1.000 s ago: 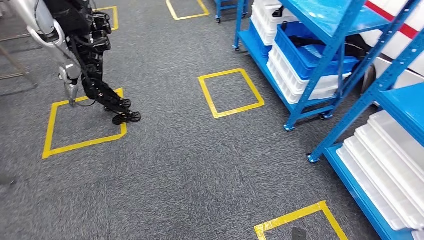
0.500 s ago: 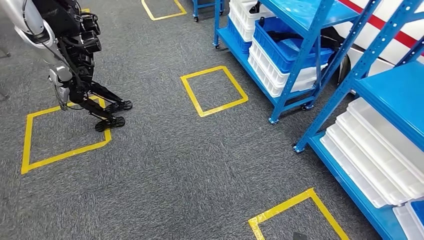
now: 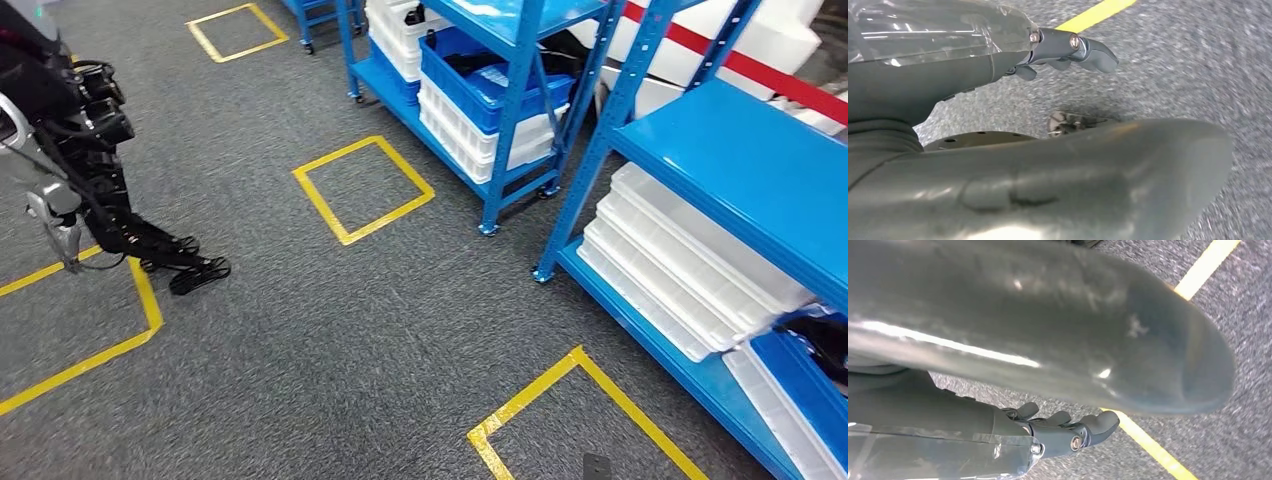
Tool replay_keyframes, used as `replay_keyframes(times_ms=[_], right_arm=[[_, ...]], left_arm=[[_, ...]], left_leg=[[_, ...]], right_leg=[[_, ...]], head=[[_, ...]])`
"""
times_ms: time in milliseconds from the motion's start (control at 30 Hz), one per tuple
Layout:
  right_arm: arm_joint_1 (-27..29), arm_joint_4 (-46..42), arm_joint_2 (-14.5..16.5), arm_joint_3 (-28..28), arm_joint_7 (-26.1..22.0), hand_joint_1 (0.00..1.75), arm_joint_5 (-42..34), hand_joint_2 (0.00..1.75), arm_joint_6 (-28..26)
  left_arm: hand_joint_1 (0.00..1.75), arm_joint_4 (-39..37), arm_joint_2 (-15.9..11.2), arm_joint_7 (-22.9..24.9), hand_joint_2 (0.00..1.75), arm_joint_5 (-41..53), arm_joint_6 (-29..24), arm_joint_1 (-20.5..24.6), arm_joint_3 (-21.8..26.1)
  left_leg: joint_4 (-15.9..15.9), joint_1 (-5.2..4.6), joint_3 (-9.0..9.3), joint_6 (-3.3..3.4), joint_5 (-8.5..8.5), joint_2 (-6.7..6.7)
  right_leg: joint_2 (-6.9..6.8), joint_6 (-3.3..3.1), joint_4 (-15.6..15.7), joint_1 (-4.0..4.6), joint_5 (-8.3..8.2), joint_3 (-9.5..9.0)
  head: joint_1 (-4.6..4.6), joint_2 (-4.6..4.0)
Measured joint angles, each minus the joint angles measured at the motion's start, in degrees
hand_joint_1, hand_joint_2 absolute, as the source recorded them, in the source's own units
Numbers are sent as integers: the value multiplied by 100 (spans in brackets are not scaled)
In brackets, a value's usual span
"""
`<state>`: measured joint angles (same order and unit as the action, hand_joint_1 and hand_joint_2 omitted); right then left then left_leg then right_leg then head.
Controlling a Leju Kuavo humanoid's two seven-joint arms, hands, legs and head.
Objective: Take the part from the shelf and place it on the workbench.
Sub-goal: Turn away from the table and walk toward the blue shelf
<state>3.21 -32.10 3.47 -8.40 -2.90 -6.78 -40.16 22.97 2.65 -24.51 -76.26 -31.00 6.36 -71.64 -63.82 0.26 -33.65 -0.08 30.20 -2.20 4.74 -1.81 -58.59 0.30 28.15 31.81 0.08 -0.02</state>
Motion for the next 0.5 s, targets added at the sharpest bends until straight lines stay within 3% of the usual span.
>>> replay_keyframes(times_ms=[67, 100, 167, 233, 300, 367, 400, 433, 500], right_arm=[[-12, 1, 7, -1, 8, 0, 9, 0, 1], [-12, 2, 10, -1, 12, 0, 10, 0, 1], [3, 2, 13, -1, 19, 0, 12, 0, -1], [8, 3, 20, -3, 27, 0, 13, 0, -2], [-11, 4, 25, -4, 30, 0, 12, 0, -1], [-17, 4, 26, -4, 31, 0, 11, 0, -1], [-7, 4, 26, -4, 31, 0, 10, 0, -1], [3, 4, 27, -4, 31, 0, 10, 0, -1], [8, 4, 30, -4, 31, 0, 10, 0, 0]], left_arm=[[0, 0, -5, 5, 0, 3, 1, 4, -5], [0, 0, -7, 10, 0, 3, 1, 5, -8], [0, 3, -5, 17, 0, 7, 1, 9, -11], [0, 7, -2, 20, 0, 11, 1, 18, -14], [0, 9, -1, 21, 0, 15, 1, 14, -23], [0, 9, -1, 22, 0, 16, 1, -1, -33], [0, 9, -1, 22, 0, 17, 1, -5, -35], [0, 9, -1, 22, 0, 17, 1, -6, -36], [0, 9, -1, 22, 0, 19, 1, -3, -36]], left_leg=[[467, -5, 153, 38, -170, -219], [517, -9, 164, 46, -158, -236], [584, -7, 199, 79, -180, -99], [678, 21, 253, 128, -212, 51], [718, 30, 283, 156, -213, 212], [718, 35, 294, 157, -189, 380], [716, 42, 307, 146, -173, 451], [714, 53, 327, 127, -155, 513], [701, 62, 382, 64, -104, 616]], right_leg=[[122, 36, -17, -12, 9, 32], [184, 65, -18, -26, 8, 50], [252, 130, -21, -44, 11, 67], [29, 187, -273, -29, 179, 178], [-289, 240, -939, -47, 532, 509], [-403, 298, -1515, -94, 716, 813], [-433, 321, -1537, -119, 652, 830], [-467, 342, -1325, -142, 486, 728], [-657, 361, -541, -154, 103, 336]], head=[[-2, 0], [-3, 0], [-4, 0], [51, 0], [130, 0], [165, 0], [177, 0], [192, 0], [242, 0]])
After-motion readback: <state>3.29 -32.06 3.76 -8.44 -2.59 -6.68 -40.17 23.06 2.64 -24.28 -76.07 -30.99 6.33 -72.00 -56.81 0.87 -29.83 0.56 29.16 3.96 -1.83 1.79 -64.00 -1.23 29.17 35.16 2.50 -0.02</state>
